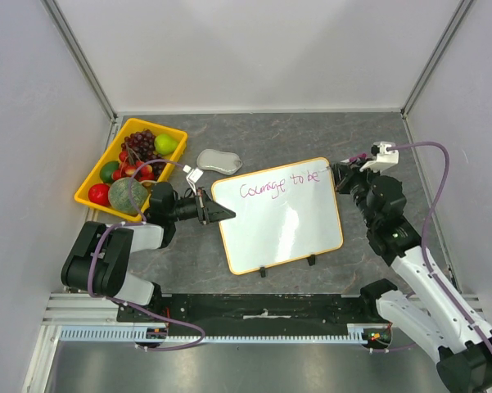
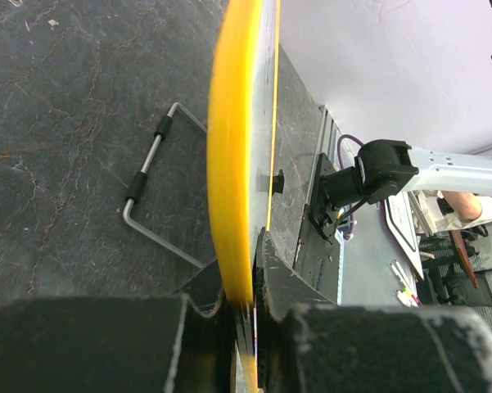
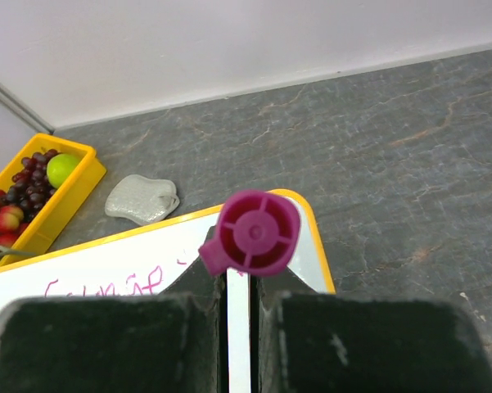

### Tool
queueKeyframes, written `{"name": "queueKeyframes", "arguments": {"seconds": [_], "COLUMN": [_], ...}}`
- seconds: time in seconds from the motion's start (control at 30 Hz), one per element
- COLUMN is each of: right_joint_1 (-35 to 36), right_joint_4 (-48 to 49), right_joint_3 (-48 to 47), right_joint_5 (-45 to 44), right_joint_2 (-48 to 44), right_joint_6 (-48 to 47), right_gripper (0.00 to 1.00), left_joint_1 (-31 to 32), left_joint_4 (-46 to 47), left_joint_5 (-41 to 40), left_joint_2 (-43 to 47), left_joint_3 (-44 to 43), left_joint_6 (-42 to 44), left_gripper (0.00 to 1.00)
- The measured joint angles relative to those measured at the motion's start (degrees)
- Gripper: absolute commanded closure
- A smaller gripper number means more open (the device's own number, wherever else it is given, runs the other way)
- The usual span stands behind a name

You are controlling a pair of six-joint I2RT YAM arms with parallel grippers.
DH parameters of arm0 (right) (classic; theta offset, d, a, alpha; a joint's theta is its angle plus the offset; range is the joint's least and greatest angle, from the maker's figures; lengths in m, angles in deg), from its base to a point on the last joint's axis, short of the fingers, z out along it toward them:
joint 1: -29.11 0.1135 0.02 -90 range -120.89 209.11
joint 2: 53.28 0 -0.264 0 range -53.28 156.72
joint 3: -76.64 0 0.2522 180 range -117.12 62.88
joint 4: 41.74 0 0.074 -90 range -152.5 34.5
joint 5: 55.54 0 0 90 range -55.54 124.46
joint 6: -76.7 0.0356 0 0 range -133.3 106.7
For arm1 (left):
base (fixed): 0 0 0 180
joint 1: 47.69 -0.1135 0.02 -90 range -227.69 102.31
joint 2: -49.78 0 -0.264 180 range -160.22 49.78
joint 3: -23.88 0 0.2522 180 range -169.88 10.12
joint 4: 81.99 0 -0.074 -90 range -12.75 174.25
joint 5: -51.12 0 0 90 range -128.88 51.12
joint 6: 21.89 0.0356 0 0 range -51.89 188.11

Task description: Write a sentence on the whiteboard

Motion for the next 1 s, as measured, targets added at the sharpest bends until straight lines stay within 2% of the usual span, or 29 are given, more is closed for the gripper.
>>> {"name": "queueKeyframes", "arguments": {"seconds": [0.43, 1.0], "right_joint_1": [1.9, 26.9], "right_joint_4": [1.2, 3.7], "right_joint_3": [0.0, -0.5], "right_joint_5": [6.3, -3.8], "right_joint_2": [4.5, 9.6], "right_joint_6": [-0.3, -2.3], "right_gripper": [1.0, 1.0], "left_joint_1": [0.0, 0.0], "left_joint_4": [0.0, 0.0], "left_joint_5": [0.0, 0.0], "left_joint_2": [0.0, 0.0], "left_joint_3": [0.0, 0.0], "left_joint_6": [0.0, 0.0], "left_gripper": [0.98, 0.98]}}
